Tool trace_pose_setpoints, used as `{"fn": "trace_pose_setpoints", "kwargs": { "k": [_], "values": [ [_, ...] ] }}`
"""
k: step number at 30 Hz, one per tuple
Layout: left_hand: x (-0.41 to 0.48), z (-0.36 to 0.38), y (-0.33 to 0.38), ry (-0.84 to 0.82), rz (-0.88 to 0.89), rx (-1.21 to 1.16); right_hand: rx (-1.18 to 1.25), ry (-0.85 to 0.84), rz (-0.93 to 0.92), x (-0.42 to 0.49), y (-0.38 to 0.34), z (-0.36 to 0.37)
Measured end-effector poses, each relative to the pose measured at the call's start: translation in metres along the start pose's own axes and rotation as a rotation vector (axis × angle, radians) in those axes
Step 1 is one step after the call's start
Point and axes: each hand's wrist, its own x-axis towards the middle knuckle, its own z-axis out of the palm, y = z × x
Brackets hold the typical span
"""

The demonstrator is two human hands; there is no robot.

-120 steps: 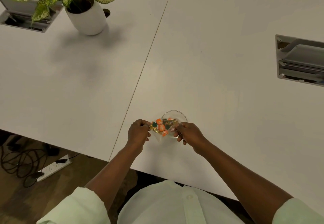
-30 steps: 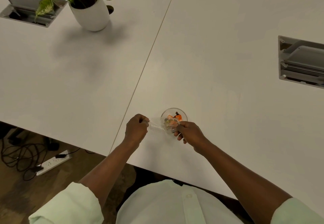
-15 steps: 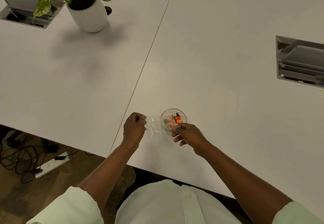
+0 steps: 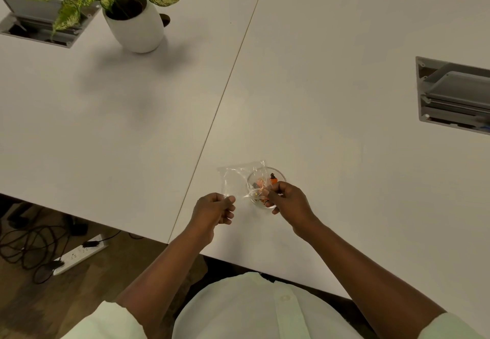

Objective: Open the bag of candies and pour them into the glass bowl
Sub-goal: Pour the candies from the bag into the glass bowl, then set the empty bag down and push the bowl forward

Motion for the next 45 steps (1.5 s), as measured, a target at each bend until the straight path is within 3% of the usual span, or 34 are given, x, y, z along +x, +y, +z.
{"fn": "trace_pose_setpoints", "kwargs": {
  "k": [12, 18, 26, 33, 45],
  "values": [
    [0.008, -0.047, -0.003, -0.037, 0.029, 0.043, 0.207, -0.043, 0.064, 0.006, -0.023, 0.042],
    [0.025, -0.087, 0.001, 0.057, -0.008, -0.014, 0.02, -0.108, 0.001, 0.009, -0.033, 0.071],
    [0.043, -0.142, 0.005, 0.024, 0.016, 0.07, -0.114, -0.132, 0.004, 0.029, -0.04, 0.112],
    [0.054, -0.171, 0.004, 0.169, 0.073, 0.09, -0.182, -0.127, 0.027, 0.059, -0.052, 0.152],
    [0.098, -0.214, -0.004, 0.391, 0.056, 0.421, -0.558, -0.114, -0.033, 0.122, -0.072, 0.229]
  ]
}}
